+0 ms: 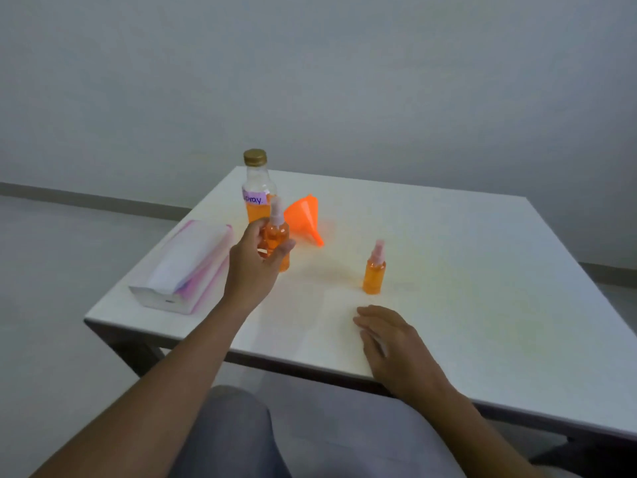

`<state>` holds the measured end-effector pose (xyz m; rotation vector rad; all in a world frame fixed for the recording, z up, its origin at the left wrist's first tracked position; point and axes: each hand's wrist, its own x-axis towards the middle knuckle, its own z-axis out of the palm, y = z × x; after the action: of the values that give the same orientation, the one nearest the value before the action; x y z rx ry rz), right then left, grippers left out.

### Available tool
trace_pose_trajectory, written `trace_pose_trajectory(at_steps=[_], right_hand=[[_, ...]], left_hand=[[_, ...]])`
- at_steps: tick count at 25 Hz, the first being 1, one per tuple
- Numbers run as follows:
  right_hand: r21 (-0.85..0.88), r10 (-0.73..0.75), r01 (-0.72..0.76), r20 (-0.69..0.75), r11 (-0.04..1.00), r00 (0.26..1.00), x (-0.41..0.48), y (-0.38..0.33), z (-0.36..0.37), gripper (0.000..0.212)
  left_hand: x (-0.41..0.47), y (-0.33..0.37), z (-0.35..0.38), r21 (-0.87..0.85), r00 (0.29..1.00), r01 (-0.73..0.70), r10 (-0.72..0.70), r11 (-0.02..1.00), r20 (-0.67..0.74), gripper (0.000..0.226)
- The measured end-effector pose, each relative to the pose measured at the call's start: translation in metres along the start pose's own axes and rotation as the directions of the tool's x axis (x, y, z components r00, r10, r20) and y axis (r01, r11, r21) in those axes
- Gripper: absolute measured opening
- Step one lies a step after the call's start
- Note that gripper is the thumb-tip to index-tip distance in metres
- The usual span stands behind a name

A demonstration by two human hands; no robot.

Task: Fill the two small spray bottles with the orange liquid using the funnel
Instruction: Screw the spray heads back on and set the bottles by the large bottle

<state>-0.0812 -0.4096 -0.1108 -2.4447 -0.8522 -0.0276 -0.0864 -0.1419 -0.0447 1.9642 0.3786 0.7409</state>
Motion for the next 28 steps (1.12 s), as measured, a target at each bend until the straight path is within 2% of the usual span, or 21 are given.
trace_pose_trajectory(at_steps=[6,13,18,21,24,26,28], right_hand=[[-0.101,-0.039,0.036,-0.027,0.994,0.999,-0.003,0.003,0.007,0.044],[-0.093,-0.068,0.06,-0.081,0.994,0.994,-0.003,0.006,0.01,0.043],[-0.086,-0.077,0.07,-0.081,0.994,0.994,-0.004,0.002,0.007,0.042],[-0.057,-0.035,0.033,-0.032,0.998,0.999,-0.002,-0.001,0.003,0.042],[0.047,0.029,-0.026,-0.063,0.999,0.998,-0.001,-0.004,-0.003,0.033],[0.184,0.124,-0.078,-0.252,0.98,0.96,0.001,-0.004,-0.014,0.024],[0.261,0.199,-0.085,-0.448,0.962,0.872,0.011,-0.005,-0.029,0.021]], left_hand=[[0.02,-0.035,-0.001,0.009,0.995,0.073,-0.072,0.997,-0.062,0.052],[0.026,-0.054,0.002,0.026,0.985,0.088,-0.083,0.996,-0.152,0.056],[0.011,-0.055,0.008,0.07,0.975,0.12,-0.105,0.99,-0.196,0.073],[-0.014,-0.049,0.011,0.152,0.959,0.143,-0.099,0.978,-0.265,0.062],[-0.036,-0.037,0.015,0.215,0.99,0.074,-0.046,0.974,-0.133,0.031],[-0.043,-0.027,0.021,0.189,0.999,-0.033,0.031,0.981,0.015,0.018],[-0.048,-0.014,0.035,0.17,0.981,-0.1,0.069,0.98,0.18,0.023]])
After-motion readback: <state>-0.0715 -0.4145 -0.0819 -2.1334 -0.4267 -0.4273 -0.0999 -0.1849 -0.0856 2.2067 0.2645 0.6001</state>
